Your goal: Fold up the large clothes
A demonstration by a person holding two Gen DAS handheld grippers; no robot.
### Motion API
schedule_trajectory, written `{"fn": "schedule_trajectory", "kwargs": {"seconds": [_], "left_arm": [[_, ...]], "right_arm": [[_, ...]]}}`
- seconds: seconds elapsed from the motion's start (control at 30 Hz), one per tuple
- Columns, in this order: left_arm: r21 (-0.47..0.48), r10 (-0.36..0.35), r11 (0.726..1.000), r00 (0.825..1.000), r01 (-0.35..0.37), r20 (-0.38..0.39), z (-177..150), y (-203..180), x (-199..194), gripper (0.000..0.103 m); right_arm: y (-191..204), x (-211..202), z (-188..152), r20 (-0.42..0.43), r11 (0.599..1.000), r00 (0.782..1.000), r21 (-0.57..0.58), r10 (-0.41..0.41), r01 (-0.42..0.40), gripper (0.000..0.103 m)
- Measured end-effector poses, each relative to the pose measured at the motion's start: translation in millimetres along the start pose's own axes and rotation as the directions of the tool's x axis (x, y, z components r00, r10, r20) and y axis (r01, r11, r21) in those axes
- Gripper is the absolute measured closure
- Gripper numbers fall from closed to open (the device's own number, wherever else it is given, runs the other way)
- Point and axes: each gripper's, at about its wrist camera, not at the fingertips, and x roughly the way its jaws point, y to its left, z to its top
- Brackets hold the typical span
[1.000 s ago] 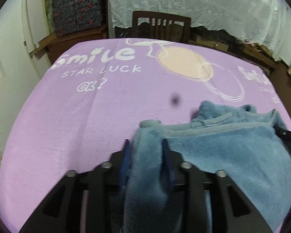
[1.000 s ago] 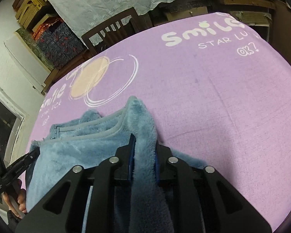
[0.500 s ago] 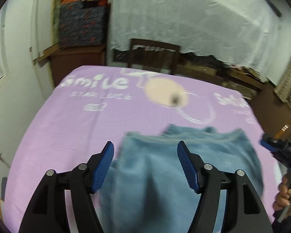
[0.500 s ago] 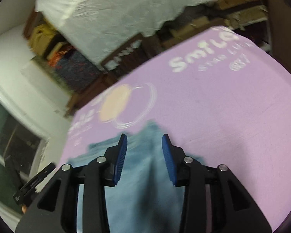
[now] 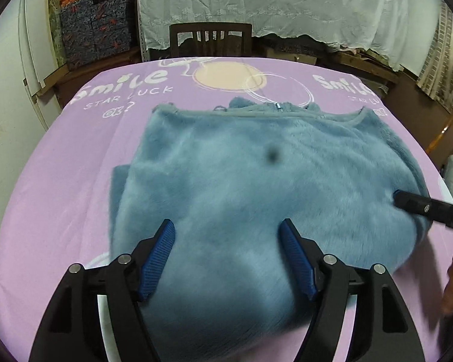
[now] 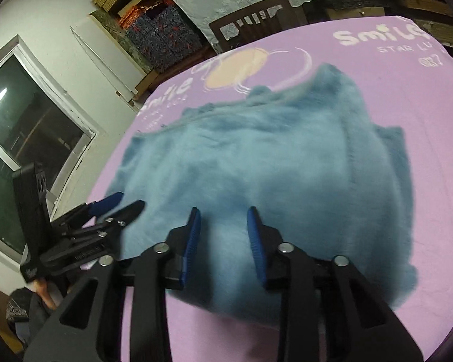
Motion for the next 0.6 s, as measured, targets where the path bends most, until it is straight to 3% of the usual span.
{"fn": "schedule_trajectory", "kwargs": {"seconds": [0.13, 0.27, 0.37, 0.43, 0.5, 0.53, 0.57, 0.6], "left_arm": [[0.006, -0.001, 1.0, 1.0, 0.001, 0.006, -12.2, 12.8, -7.2, 0.029], [-0.023, 0.004, 1.0, 1.0, -0.004, 0.009, -16.7, 19.4, -12.7, 0.029], [-0.047, 0.026, 0.999, 1.0, -0.026, 0.009, -19.3, 22.1, -23.3, 0.029], [-0.066, 0.041, 0.997, 0.999, -0.04, 0.016, -21.3, 25.5, -33.0, 0.028], [-0.094, 0.125, 0.988, 0.992, -0.122, 0.023, -24.1, 30.7, -45.4, 0.024], [-0.097, 0.14, 0.986, 0.99, -0.136, 0.032, -23.3, 32.2, -49.9, 0.024], [-0.1, 0.138, 0.986, 0.989, -0.133, 0.044, -19.9, 32.6, -55.3, 0.024], [-0.102, 0.135, 0.986, 0.989, -0.129, 0.052, -15.8, 31.8, -58.3, 0.024]], "right_arm": [[-31.9, -25.1, -11.7, 0.011, 1.0, 1.0, 0.024, 0.0, 0.0, 0.084], [-72.4, -50.4, -24.1, 0.039, 0.989, 0.999, 0.143, 0.026, -0.031, 0.102], [-88.0, -58.8, -26.6, 0.051, 0.974, 0.996, 0.211, 0.068, -0.077, 0.103], [-86.1, -70.9, -29.1, 0.073, 0.979, 0.997, 0.2, 0.023, -0.037, 0.102], [-86.0, -82.3, -31.2, 0.104, 0.979, 0.994, 0.202, -0.033, 0.011, 0.095], [-89.7, -89.2, -32.9, 0.115, 0.972, 0.991, 0.229, -0.073, 0.045, 0.087], [-92.6, -96.4, -34.4, 0.134, 0.965, 0.985, 0.252, -0.106, 0.07, 0.068], [-94.0, -102.8, -33.8, 0.162, 0.962, 0.98, 0.264, -0.119, 0.073, 0.064]]}}
